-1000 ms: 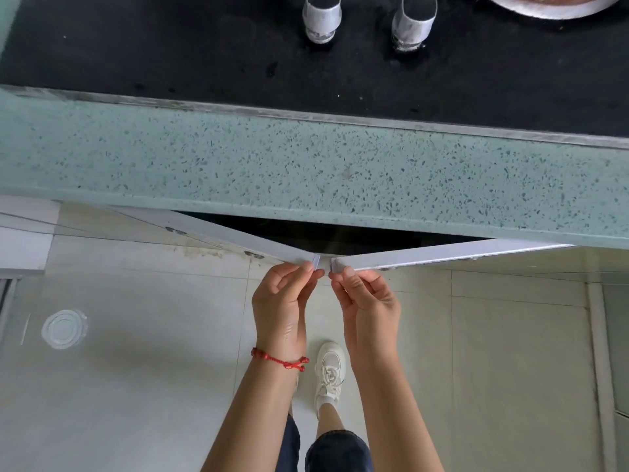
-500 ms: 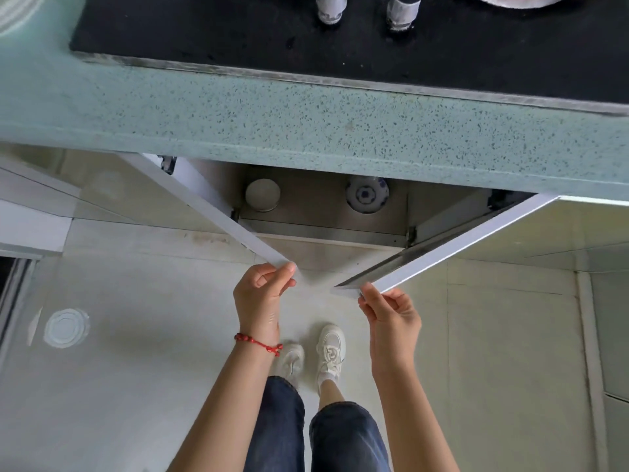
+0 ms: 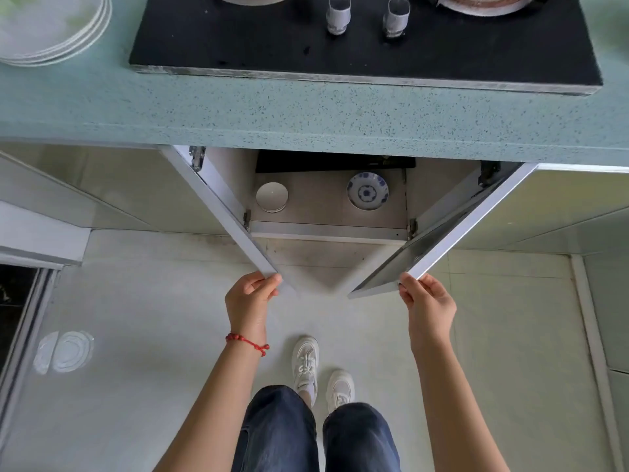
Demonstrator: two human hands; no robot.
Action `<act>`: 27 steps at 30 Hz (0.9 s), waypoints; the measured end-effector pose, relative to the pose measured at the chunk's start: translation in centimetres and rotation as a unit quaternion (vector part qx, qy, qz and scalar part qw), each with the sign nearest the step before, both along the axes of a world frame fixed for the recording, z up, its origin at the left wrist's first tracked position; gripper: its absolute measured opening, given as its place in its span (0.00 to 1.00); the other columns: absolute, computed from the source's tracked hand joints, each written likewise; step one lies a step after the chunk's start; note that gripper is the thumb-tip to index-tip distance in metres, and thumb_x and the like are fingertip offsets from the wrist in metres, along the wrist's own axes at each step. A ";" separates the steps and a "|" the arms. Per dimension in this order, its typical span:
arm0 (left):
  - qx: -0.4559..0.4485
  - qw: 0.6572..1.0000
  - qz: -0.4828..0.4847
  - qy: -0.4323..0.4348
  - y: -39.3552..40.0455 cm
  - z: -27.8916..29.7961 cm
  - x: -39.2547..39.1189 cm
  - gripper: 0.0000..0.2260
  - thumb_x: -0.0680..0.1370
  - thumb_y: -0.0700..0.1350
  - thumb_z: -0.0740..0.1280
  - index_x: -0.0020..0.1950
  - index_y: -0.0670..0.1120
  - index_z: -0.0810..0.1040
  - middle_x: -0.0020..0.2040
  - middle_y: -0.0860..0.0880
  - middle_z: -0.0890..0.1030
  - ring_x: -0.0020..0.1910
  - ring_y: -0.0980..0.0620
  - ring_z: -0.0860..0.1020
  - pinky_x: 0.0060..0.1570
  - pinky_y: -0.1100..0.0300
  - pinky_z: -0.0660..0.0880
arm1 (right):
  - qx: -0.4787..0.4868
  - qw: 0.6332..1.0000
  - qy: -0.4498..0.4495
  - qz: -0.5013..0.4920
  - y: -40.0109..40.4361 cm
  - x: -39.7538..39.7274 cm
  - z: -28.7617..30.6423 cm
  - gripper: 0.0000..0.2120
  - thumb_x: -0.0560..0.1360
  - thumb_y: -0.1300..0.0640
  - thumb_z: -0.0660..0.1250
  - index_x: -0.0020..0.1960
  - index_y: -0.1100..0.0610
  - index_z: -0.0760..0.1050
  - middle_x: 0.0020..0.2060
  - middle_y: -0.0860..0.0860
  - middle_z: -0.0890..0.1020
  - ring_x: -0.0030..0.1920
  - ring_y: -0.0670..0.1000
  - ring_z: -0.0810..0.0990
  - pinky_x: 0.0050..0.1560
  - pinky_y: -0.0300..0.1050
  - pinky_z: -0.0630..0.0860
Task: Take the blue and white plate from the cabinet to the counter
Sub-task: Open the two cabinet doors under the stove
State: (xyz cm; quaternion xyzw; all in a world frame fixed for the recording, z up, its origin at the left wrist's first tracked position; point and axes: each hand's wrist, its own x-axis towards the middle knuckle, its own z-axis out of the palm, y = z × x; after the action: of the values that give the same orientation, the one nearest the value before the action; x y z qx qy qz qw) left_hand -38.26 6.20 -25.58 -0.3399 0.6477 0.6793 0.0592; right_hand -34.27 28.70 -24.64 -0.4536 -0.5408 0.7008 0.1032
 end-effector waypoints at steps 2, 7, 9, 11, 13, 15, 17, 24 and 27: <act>-0.011 1.000 0.012 0.002 -1.1 0.2 0.9 0.08 0.68 0.34 0.71 0.33 0.45 0.78 0.28 0.50 0.80 0.29 0.56 0.77 0.41 0.59 0.73 | 0.002 1.000 -0.001 0.000 0.5 0.9 0.2 0.11 0.67 0.66 0.70 0.31 0.56 0.72 0.28 0.51 0.72 0.28 0.45 0.73 0.40 0.33 0.77; -0.015 1.000 0.021 0.013 -3.6 0.9 2.8 0.13 0.70 0.34 0.69 0.28 0.48 0.80 0.32 0.44 0.78 0.36 0.51 0.75 0.43 0.62 0.73 | 0.002 1.000 -0.003 -0.008 2.1 3.3 0.6 0.09 0.67 0.66 0.70 0.32 0.55 0.75 0.27 0.48 0.76 0.27 0.42 0.76 0.38 0.30 0.77; -0.034 0.999 0.013 0.011 -4.4 1.1 3.3 0.08 0.70 0.34 0.68 0.32 0.42 0.80 0.27 0.50 0.79 0.33 0.55 0.75 0.43 0.63 0.74 | 0.014 1.000 -0.010 -0.006 2.9 4.4 0.7 0.08 0.68 0.65 0.70 0.34 0.55 0.76 0.28 0.49 0.77 0.27 0.41 0.76 0.37 0.29 0.77; -0.050 0.999 0.014 0.011 -5.2 1.2 3.8 0.03 0.71 0.34 0.67 0.39 0.36 0.79 0.24 0.54 0.78 0.28 0.61 0.75 0.39 0.67 0.75 | 0.021 1.000 -0.017 -0.010 3.8 5.5 0.8 0.06 0.67 0.65 0.70 0.37 0.56 0.77 0.29 0.49 0.77 0.27 0.40 0.76 0.36 0.28 0.76; -0.054 0.998 0.024 0.016 -5.9 1.1 4.2 0.04 0.72 0.34 0.66 0.43 0.33 0.79 0.30 0.49 0.78 0.27 0.62 0.76 0.35 0.72 0.75 | 0.032 0.999 -0.030 -0.015 4.7 6.6 0.8 0.05 0.67 0.64 0.71 0.41 0.57 0.77 0.30 0.49 0.77 0.26 0.40 0.76 0.35 0.28 0.76; -0.060 0.998 0.030 0.020 -6.7 1.2 4.6 0.05 0.72 0.35 0.66 0.43 0.33 0.79 0.33 0.44 0.76 0.28 0.61 0.76 0.35 0.73 0.75 | 0.038 0.998 -0.037 -0.025 5.5 7.7 0.8 0.06 0.67 0.64 0.71 0.43 0.58 0.77 0.30 0.49 0.76 0.26 0.40 0.75 0.34 0.28 0.75; -0.067 0.997 0.033 0.016 -7.7 1.3 4.9 0.03 0.72 0.34 0.66 0.41 0.35 0.79 0.31 0.44 0.76 0.28 0.59 0.74 0.35 0.73 0.75 | 0.042 0.997 -0.036 -0.045 6.2 8.6 1.0 0.06 0.67 0.65 0.70 0.43 0.59 0.77 0.28 0.48 0.75 0.25 0.40 0.73 0.34 0.29 0.75; -0.144 0.989 0.013 0.027 -12.3 1.6 5.9 0.04 0.68 0.35 0.66 0.39 0.35 0.79 0.33 0.43 0.73 0.33 0.49 0.70 0.37 0.65 0.74 | 0.051 0.991 -0.029 -0.122 7.5 10.8 1.8 0.08 0.68 0.66 0.68 0.47 0.60 0.78 0.30 0.51 0.75 0.28 0.43 0.72 0.35 0.29 0.76; -0.199 0.980 -0.012 0.017 -14.2 1.8 6.4 0.05 0.66 0.38 0.68 0.40 0.39 0.79 0.36 0.42 0.72 0.37 0.47 0.68 0.41 0.56 0.68 | 0.053 0.985 -0.034 -0.158 7.0 11.5 2.1 0.09 0.69 0.66 0.68 0.50 0.62 0.78 0.31 0.51 0.77 0.27 0.41 0.75 0.34 0.28 0.76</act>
State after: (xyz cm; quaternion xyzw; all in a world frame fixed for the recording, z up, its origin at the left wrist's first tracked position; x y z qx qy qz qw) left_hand -31.89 -7.99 -23.83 -0.3255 0.7745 0.5422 -0.0130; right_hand -22.82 35.68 -22.58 -0.5505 -0.5023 0.6301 0.2181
